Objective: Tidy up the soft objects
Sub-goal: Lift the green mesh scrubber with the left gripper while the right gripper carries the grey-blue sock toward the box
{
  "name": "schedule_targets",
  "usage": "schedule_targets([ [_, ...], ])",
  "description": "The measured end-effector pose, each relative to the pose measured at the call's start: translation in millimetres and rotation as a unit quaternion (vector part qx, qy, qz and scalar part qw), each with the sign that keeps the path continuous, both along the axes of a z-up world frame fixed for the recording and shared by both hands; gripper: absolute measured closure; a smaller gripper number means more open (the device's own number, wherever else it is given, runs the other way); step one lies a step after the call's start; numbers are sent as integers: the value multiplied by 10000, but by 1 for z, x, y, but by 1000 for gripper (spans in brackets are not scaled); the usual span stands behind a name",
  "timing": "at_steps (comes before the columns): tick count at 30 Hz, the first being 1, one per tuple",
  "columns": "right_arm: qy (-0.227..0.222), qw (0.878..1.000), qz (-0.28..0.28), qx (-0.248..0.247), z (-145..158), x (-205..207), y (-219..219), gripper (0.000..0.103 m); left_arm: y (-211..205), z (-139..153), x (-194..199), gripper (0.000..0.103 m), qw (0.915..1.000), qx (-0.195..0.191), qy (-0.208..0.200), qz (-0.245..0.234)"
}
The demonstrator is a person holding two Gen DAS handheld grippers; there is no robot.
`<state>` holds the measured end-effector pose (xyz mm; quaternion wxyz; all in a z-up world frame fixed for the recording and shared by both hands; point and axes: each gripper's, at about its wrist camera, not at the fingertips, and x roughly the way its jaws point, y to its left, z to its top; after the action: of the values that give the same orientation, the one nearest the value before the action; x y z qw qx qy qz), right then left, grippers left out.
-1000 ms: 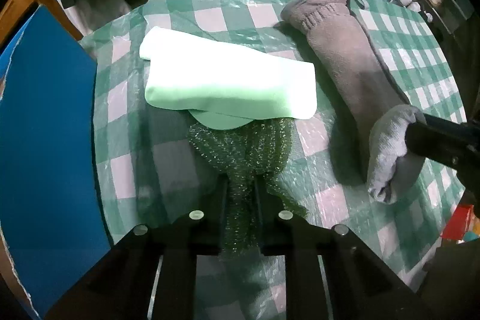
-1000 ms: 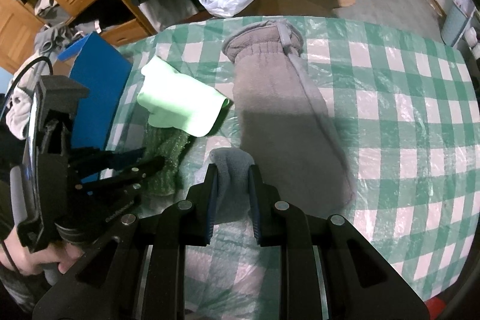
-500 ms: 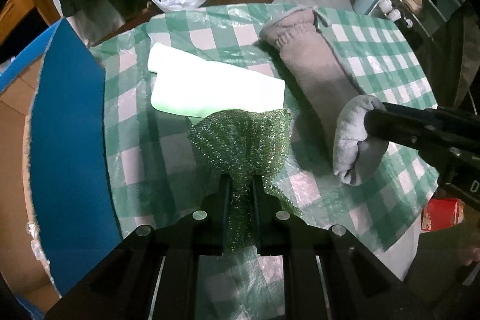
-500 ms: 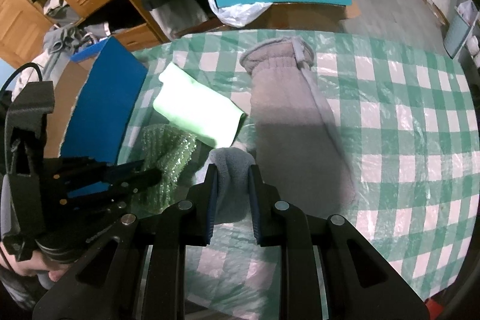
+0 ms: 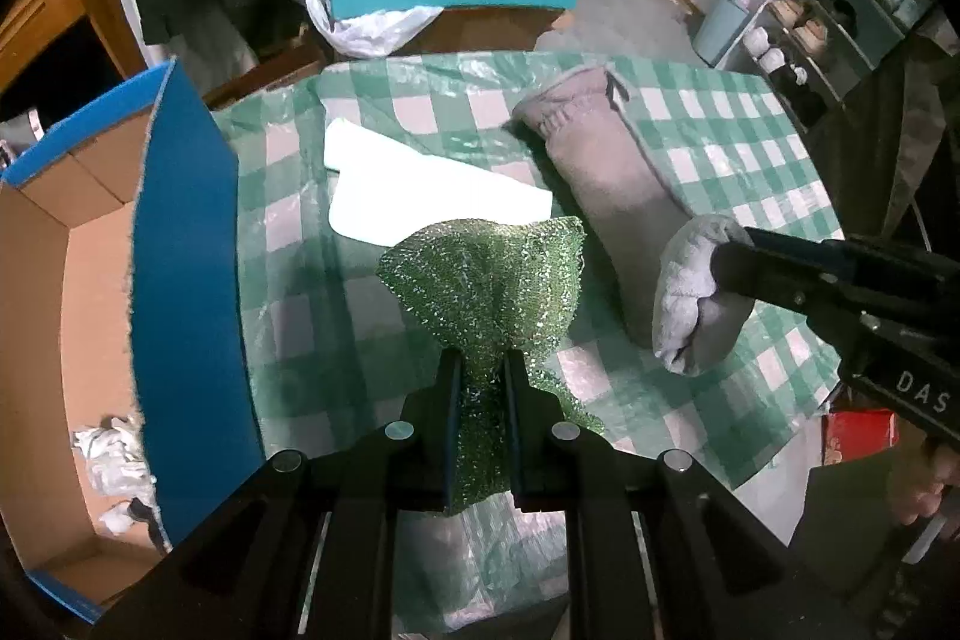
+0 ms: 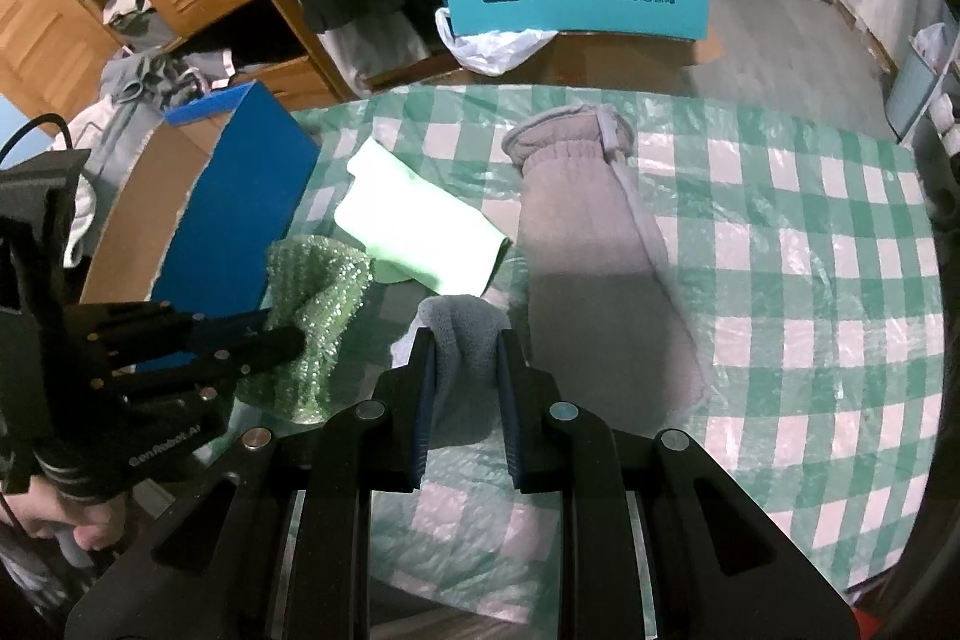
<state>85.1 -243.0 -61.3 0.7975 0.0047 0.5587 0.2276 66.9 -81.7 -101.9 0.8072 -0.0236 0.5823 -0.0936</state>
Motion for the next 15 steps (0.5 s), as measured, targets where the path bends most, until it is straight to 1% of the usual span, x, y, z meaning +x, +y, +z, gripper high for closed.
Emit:
schedule_targets([
  [4, -77, 10000, 40, 29, 8, -5, 2, 84, 2, 13, -5, 90, 9999, -1, -172, -16],
  [15, -275, 9995, 150, 79, 28, -17, 10, 84, 16, 38, -20, 90, 9991, -159, -396, 5],
])
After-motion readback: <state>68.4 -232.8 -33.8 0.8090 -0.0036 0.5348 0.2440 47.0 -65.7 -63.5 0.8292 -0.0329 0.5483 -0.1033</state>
